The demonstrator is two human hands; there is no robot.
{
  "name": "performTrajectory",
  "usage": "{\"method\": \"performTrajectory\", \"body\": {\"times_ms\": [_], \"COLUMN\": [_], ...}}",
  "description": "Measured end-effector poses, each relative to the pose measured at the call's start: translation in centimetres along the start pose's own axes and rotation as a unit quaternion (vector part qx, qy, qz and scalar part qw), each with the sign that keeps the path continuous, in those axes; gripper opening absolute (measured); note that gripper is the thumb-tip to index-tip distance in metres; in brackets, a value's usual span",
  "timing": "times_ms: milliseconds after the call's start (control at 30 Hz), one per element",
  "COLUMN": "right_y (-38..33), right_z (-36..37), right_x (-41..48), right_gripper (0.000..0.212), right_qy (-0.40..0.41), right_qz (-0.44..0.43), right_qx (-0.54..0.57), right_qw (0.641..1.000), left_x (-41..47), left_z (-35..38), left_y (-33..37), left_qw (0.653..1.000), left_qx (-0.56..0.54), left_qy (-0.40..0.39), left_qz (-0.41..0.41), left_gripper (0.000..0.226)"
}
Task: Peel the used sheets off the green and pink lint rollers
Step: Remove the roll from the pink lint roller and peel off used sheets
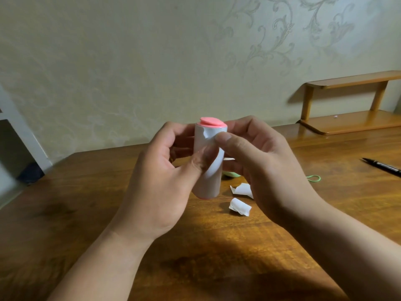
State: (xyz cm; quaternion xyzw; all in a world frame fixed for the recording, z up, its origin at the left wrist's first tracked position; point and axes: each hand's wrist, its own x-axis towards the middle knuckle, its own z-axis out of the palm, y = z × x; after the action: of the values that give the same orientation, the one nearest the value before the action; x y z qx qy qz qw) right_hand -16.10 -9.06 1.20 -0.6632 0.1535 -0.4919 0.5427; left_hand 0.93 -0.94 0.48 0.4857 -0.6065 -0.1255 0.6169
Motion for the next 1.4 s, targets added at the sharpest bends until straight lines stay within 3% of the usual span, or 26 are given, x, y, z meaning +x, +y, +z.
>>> {"method": "performTrajectory", "body": {"times_ms": [1000,1400], "right_y": [0.08,-0.10], "right_z": [0.09,0.35], "right_x": [-0.03,-0.22], "right_gripper": [0.018,0.029], "right_qy": [0.006,-0.015], "right_qz": [0.029,0.053], "right_qx": [0.082,0.114], "right_qw": [0.996,0.992], "left_x": [-0.12,-0.05], "left_z": [0.17,0.19], "left_y": [0.29,0.29], "left_qw": [0.999,0.999], "left_qx": [-0.034,-0.024], "left_qy": [0.009,0.020], "left_qz": [0.013,0.015], "left_gripper": [0.039,0.036]}}
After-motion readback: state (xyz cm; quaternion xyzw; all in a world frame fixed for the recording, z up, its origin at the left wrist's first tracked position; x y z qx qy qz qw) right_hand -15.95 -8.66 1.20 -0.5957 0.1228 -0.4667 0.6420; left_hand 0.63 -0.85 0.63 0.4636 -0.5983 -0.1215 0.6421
